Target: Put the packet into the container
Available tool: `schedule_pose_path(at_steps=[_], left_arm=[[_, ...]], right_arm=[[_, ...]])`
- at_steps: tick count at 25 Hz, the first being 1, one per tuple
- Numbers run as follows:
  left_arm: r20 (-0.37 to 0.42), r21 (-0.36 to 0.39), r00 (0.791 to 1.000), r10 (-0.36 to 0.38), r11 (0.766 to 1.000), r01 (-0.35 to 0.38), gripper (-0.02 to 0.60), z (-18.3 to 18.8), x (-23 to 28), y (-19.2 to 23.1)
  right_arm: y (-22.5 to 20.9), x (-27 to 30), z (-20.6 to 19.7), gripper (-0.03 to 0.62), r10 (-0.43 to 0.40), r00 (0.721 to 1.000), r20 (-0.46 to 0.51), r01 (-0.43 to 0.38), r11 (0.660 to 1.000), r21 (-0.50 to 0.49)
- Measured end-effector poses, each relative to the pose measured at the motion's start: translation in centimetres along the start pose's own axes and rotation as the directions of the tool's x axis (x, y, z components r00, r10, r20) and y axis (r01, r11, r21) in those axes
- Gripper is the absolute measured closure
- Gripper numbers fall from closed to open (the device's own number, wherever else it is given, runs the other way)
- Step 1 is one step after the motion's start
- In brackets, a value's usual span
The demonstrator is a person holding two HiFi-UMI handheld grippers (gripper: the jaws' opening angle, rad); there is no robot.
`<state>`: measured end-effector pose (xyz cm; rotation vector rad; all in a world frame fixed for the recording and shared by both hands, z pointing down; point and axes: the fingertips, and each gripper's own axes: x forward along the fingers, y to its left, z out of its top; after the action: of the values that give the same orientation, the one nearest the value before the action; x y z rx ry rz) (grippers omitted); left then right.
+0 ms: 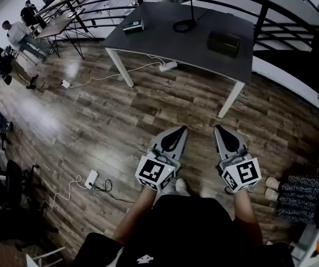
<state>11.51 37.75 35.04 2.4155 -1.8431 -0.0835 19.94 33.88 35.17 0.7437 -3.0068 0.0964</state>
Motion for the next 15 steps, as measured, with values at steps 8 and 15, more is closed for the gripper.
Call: schedule_pose_path(at_steps=[8,15], left_arm=[[-0.035,-0.013,0.999,0.005,1.0,-0.005,0.584,-1.3,0.5,2.9],[-0.047,-0.006,0.999,-0.016,1.0,0.015,0.584,-1.7,3.8,4.7]], right_arm=[[-0.1,2.5,-0.3,0.589,-0.017,1.0,-0.009,0.017,1.0,0.002],[-2.7,5.5,0.2,0.589,-0.024,1.0,0.013,0.024,1.0,0.002]])
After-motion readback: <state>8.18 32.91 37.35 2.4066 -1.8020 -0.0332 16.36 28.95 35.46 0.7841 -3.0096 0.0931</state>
